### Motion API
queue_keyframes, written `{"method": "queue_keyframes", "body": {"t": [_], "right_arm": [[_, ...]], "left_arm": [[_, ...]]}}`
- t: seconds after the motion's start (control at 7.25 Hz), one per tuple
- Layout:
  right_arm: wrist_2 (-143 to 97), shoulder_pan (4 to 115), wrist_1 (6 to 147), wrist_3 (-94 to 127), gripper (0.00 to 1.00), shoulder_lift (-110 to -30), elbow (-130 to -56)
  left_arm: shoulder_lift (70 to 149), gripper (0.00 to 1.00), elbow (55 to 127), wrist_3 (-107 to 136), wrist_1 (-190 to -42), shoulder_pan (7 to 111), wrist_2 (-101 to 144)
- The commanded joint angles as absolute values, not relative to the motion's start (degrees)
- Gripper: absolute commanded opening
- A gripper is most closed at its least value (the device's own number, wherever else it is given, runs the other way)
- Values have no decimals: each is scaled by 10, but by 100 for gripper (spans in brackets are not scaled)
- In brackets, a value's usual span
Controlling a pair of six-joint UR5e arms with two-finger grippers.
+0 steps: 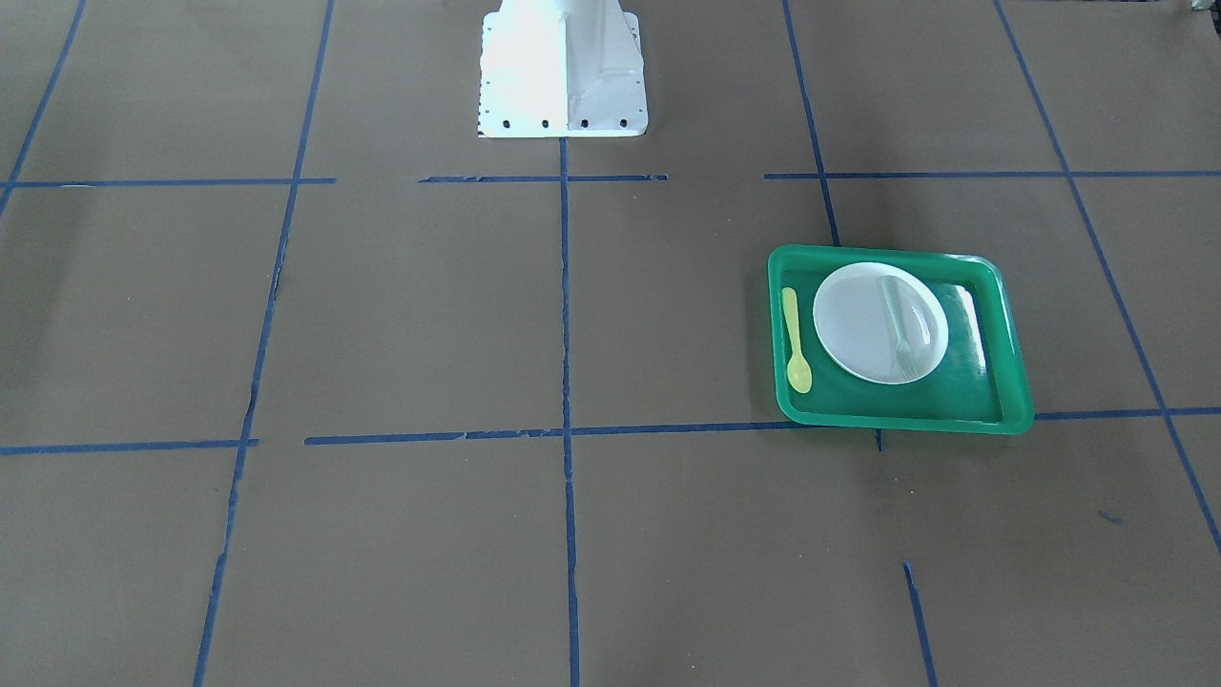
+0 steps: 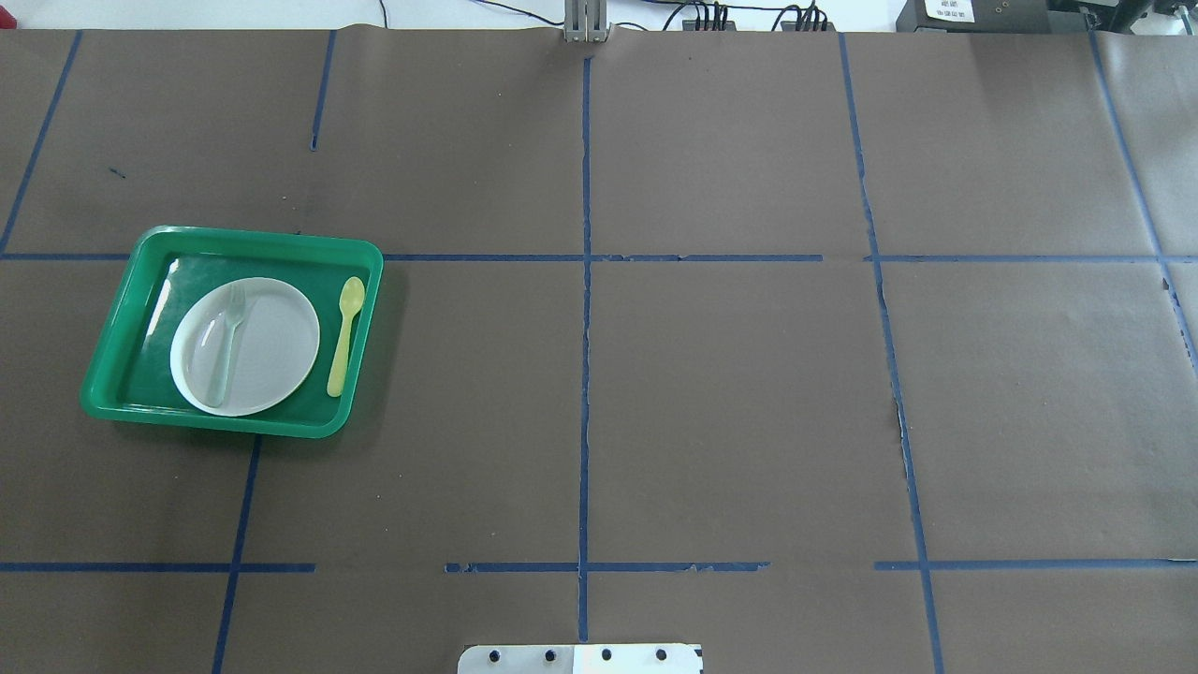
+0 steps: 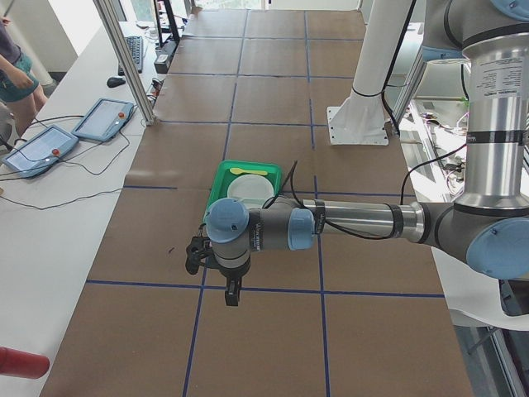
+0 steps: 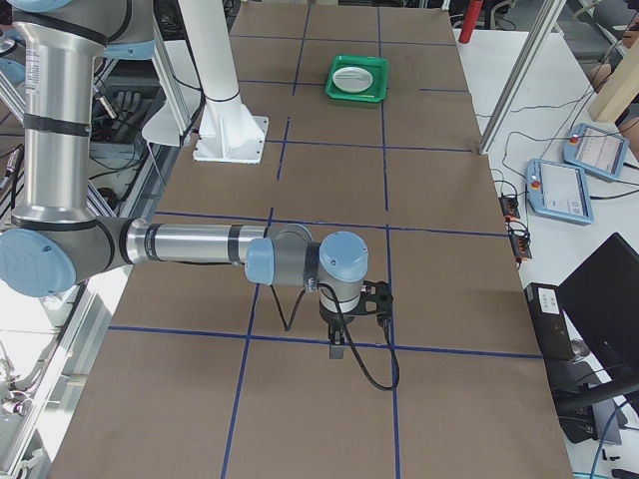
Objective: Place fork
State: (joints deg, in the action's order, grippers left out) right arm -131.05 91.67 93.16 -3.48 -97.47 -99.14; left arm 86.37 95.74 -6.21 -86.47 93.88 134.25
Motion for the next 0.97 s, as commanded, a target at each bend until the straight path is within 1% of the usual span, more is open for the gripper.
{"method": "queue_keyframes", "body": {"t": [0.0, 0.41, 0.55, 0.69, 0.83], "right_arm": [[-1310, 917, 932, -35, 100, -975, -991], [-1310, 917, 932, -35, 100, -975, -991], [-1310, 917, 932, -35, 100, -975, -991], [-1310, 917, 932, -35, 100, -975, -991], [-1310, 917, 932, -35, 100, -975, -991]], "left_arm": [[865, 100, 959, -62, -865, 937, 1346], [873, 100, 970, -58, -874, 936, 1352], [874, 100, 975, -57, -908, 913, 1360], [874, 100, 998, 7, -945, 867, 1361], [874, 100, 1044, 134, -977, 802, 1354]]}}
